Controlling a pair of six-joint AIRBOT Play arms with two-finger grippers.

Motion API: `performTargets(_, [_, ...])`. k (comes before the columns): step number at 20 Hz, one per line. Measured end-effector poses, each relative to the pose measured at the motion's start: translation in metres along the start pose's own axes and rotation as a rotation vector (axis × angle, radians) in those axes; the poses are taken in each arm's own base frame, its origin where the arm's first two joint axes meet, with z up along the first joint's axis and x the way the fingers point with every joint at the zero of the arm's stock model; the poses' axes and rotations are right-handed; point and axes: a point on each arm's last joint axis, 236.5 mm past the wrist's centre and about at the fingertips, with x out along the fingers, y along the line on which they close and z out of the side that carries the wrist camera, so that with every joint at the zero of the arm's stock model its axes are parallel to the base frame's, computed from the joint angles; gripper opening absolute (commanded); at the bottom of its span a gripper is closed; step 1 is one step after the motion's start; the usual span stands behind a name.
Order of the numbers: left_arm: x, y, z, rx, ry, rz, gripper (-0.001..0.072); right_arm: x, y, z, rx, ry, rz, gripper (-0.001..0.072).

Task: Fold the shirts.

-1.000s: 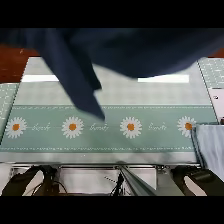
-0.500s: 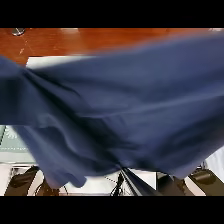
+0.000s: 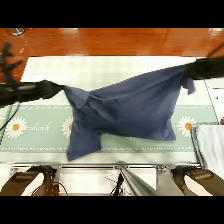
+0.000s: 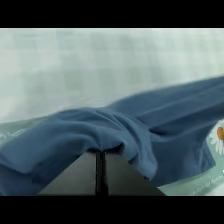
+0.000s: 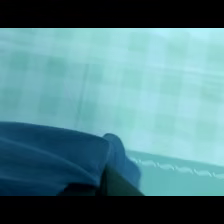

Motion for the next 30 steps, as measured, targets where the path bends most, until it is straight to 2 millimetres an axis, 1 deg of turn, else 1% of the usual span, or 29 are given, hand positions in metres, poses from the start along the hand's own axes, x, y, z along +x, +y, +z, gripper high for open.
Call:
performTargets(2, [0.041,0.011,0.004,-0.027,0.024,0.011,0.0018,0.043,-0.006,0.012,0.068,0.043,0.027,0.0020])
performTargets(3, [0.060,0.016,0.005,-0.039,0.040,0.015,0.0044,0.063,-0.007,0.016,0.110,0.069,0.053,0.0024])
performTargets(4, [0.075,0.019,0.007,-0.048,0.055,0.016,0.0255,0.080,-0.008,0.019,0.149,0.085,0.083,0.0108])
performTargets(5, [0.090,0.022,0.007,-0.058,0.073,0.017,0.0653,0.095,-0.008,0.022,0.193,0.103,0.115,0.0398])
performTargets(6, [0.100,0.024,0.009,-0.067,0.086,0.015,0.0700,0.106,-0.011,0.023,0.233,0.117,0.139,0.0624])
performTargets(7, [0.107,0.025,0.011,-0.075,0.101,0.012,0.0700,0.115,-0.015,0.024,0.273,0.130,0.162,0.0624])
performTargets(8, [0.110,0.029,0.013,-0.074,0.121,0.014,0.0700,0.120,-0.020,0.023,0.295,0.140,0.179,0.0624])
performTargets(9, [0.107,0.036,0.015,-0.068,0.147,0.026,0.0700,0.121,-0.030,0.019,0.313,0.159,0.186,0.0624])
performTargets(10, [0.101,0.048,0.014,-0.069,0.180,0.048,0.0700,0.119,-0.046,0.012,0.316,0.185,0.168,0.0623])
performTargets(11, [0.090,0.068,0.009,-0.078,0.229,0.090,0.0700,0.115,-0.066,-0.001,0.315,0.224,0.136,0.0623])
performTargets(13, [0.065,0.110,-0.011,-0.143,0.323,0.177,0.0700,0.102,-0.109,-0.037,0.354,0.301,0.061,0.0622])
performTargets(14, [0.054,0.129,-0.028,-0.203,0.370,0.209,0.0700,0.096,-0.127,-0.060,0.399,0.328,0.036,0.0622])
performTargets(15, [0.046,0.143,-0.047,-0.260,0.411,0.224,0.0700,0.092,-0.138,-0.081,0.445,0.343,0.028,0.0621])
performTargets(16, [0.042,0.149,-0.069,-0.324,0.452,0.212,0.0700,0.092,-0.141,-0.105,0.491,0.353,0.046,0.0622])
performTargets(17, [0.042,0.151,-0.087,-0.368,0.476,0.190,0.0700,0.092,-0.140,-0.124,0.528,0.348,0.067,0.0621])
performTargets(18, [0.045,0.151,-0.104,-0.407,0.491,0.160,0.0700,0.094,-0.136,-0.145,0.565,0.345,0.092,0.0621])
performTargets(20, [0.053,0.147,-0.131,-0.460,0.501,0.103,0.0700,0.097,-0.122,-0.177,0.623,0.339,0.146,0.0616])
performTargets(23, [0.067,0.141,-0.154,-0.496,0.497,0.066,0.0699,0.101,-0.102,-0.210,0.678,0.356,0.204,0.0616])
performTargets(26, [0.081,0.124,-0.169,-0.489,0.526,0.029,0.0698,0.102,-0.091,-0.224,0.706,0.369,0.234,0.0616])
performTargets(27, [0.086,0.119,-0.175,-0.478,0.542,0.023,0.0683,0.102,-0.090,-0.227,0.712,0.372,0.235,0.0616])
performTargets(28, [0.091,0.115,-0.180,-0.464,0.556,0.021,0.0413,0.103,-0.089,-0.229,0.718,0.372,0.235,0.0616])
performTargets(29, [0.095,0.113,-0.185,-0.444,0.567,0.025,0.0010,0.103,-0.090,-0.232,0.726,0.381,0.224,0.0616])
performTargets(30, [0.099,0.114,-0.192,-0.408,0.583,0.036,0.0017,0.103,-0.092,-0.238,0.735,0.398,0.209,0.0616])
